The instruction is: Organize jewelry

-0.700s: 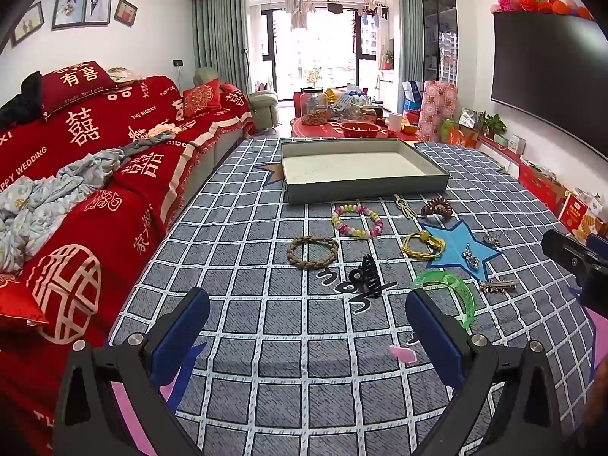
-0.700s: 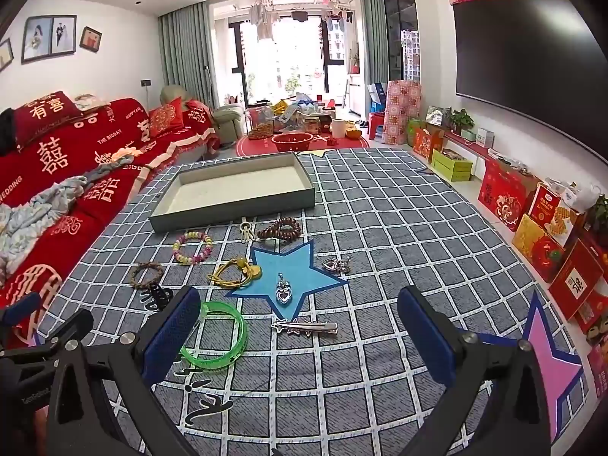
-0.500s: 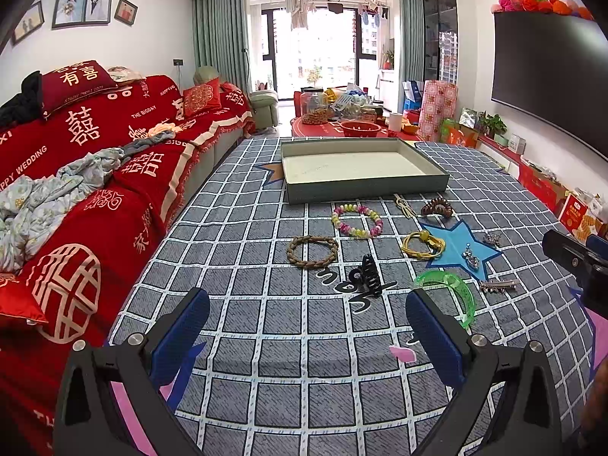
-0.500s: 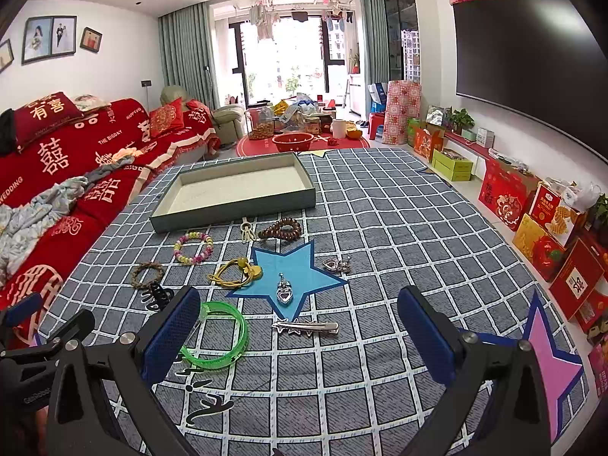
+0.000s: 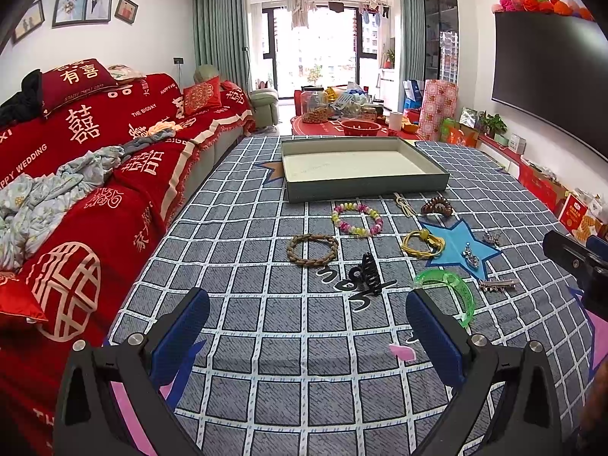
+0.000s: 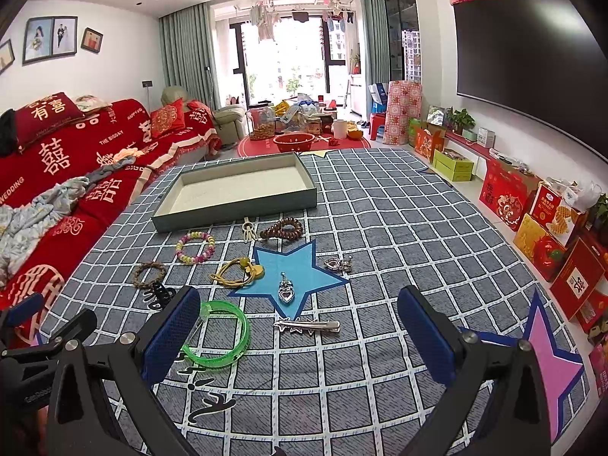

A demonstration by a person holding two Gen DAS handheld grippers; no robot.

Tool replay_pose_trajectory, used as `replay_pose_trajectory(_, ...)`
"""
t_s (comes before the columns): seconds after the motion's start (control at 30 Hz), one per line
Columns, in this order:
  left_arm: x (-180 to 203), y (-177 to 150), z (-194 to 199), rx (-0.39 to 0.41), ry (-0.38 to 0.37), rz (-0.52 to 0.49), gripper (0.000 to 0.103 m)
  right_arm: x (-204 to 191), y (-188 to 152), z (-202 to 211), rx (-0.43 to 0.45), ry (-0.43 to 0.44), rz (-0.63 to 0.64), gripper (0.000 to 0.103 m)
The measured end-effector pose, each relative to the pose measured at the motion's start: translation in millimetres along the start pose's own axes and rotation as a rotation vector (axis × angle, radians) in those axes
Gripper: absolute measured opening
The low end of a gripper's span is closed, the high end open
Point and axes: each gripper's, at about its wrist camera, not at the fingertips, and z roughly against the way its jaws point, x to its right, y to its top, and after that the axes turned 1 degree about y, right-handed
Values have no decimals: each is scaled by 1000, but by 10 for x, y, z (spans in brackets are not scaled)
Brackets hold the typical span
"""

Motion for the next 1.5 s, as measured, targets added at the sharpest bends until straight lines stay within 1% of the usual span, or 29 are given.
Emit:
replay_pose_trajectory(0.33, 4, -19, -6, -8, -8, 2, 103, 10, -13, 18, -5, 1, -2, 103)
replay_pose_trajectory(0.53, -28, -7, -6, -10, -10, 22, 103, 45, -67, -40, 3, -4, -1, 103)
replay_pose_trajectory(0.8, -20, 30, -17, -1, -4, 14, 103, 122, -60, -65, -54, 13, -58, 103)
replay_pose_trajectory(0.93, -27, 30, -27, -3, 0, 15, 103, 135, -74, -82, -31, 1, -44, 103)
replay_pose_trajectory(1.1, -24, 21, -55, -5, 9, 13, 103, 96, -94, -77, 7, -27, 10, 103)
replay_pose_trajectory(1.23, -16, 12, -84, -7, 17, 7, 103, 44, -91, -64, 15, -37, 37, 103)
replay_pose_trajectory(1.5, -41, -29, -128, -18, 33, 11, 103, -50, -97, -38, 30, -4, 34, 103)
